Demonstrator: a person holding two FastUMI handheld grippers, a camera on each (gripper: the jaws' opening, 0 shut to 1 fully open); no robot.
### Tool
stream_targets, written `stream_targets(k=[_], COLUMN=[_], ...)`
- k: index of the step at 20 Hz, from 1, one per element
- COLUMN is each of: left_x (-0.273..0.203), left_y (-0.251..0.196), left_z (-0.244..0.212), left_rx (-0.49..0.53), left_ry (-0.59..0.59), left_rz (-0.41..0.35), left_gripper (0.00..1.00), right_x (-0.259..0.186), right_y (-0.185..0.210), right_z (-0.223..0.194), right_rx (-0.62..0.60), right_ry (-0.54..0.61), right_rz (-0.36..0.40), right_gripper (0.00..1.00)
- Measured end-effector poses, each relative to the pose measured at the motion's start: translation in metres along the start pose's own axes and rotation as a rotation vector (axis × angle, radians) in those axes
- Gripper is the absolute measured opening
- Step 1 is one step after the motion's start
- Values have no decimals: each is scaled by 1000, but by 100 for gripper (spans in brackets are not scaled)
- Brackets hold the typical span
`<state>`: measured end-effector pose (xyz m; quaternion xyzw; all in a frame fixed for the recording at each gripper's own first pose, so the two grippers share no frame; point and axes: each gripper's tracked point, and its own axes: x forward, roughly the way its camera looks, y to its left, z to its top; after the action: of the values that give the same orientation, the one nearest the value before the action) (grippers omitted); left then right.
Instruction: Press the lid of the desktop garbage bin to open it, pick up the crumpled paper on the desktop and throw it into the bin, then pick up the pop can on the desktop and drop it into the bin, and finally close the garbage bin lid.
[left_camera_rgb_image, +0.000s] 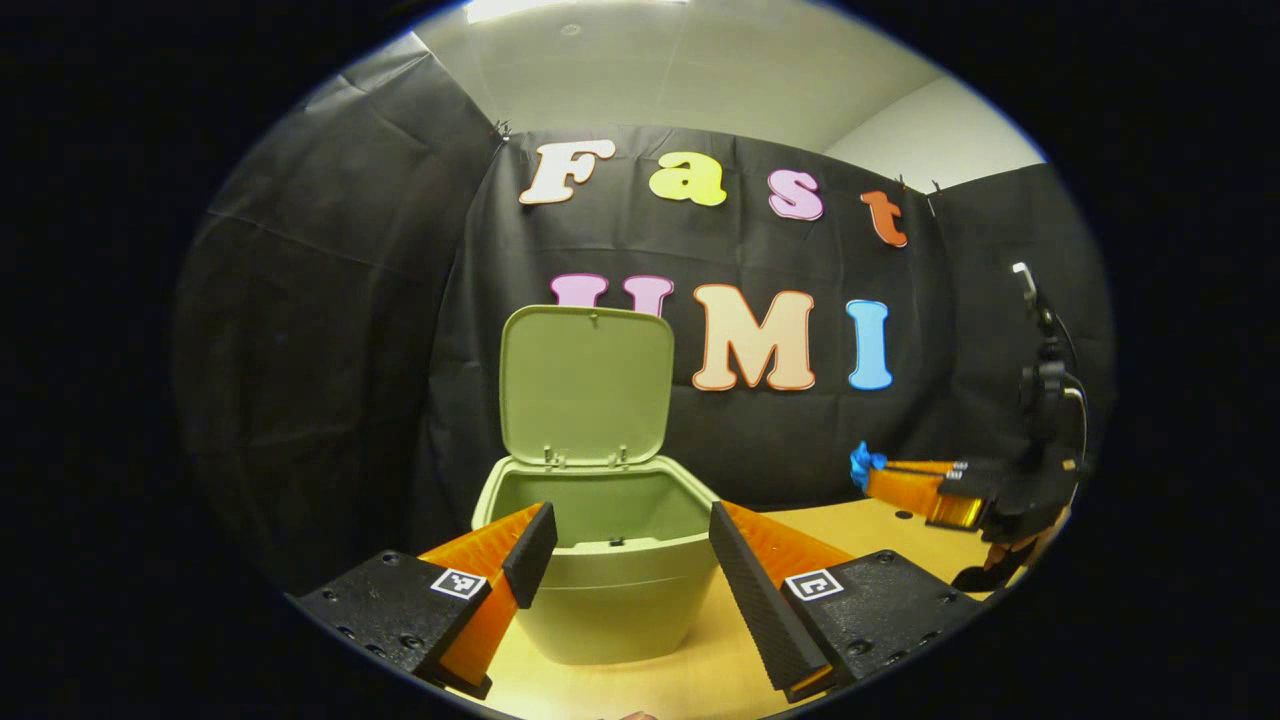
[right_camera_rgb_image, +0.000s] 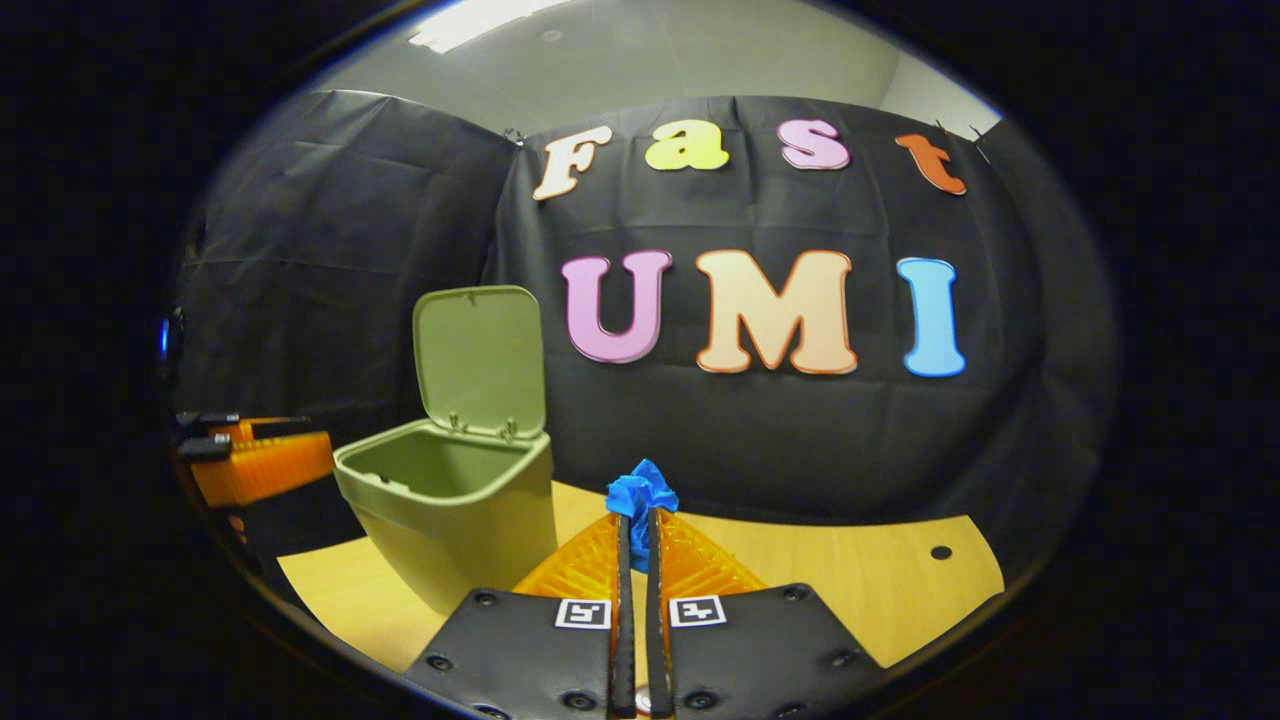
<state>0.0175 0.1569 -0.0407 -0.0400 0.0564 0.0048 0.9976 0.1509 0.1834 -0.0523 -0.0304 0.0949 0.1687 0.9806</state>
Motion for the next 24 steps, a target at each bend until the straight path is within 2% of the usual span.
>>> stream_targets(k=[6,7,9,10,12,14,15,16,17,18,20,24], left_x=[-5,-7,-12,-13,-17,-15,-12,-10,-7,-4,5,15], left_y=[47,52,61,62,61,53,47,36,26,12,-23,-87], left_z=[-7,-8,-13,-16,-18,-17,-18,-18,-19,-18,-17,-23], left_rx=[20,26,34,32,22,19,18,16,12,4,-18,-23], left_ry=[21,25,36,44,47,47,48,49,48,45,44,54], left_rz=[38,41,51,55,51,35,23,2,-17,-46,-114,-222], left_gripper=[93,89,89,93,89,89,92,92,89,93,90,93], right_x=[51,58,71,76,81,72,68,63,56,49,32,-16], right_y=[90,104,126,135,143,136,128,116,101,83,43,-51], right_z=[30,27,17,11,1,7,11,16,20,24,25,8], right_rx=[-5,-4,5,19,42,52,53,48,43,38,32,47], right_ry=[-41,-35,2,29,63,50,35,16,0,-15,-29,-15], right_rz=[147,172,205,224,239,229,220,199,172,142,74,-86], right_gripper=[7,7,8,10,54,99,97,99,97,97,99,97])
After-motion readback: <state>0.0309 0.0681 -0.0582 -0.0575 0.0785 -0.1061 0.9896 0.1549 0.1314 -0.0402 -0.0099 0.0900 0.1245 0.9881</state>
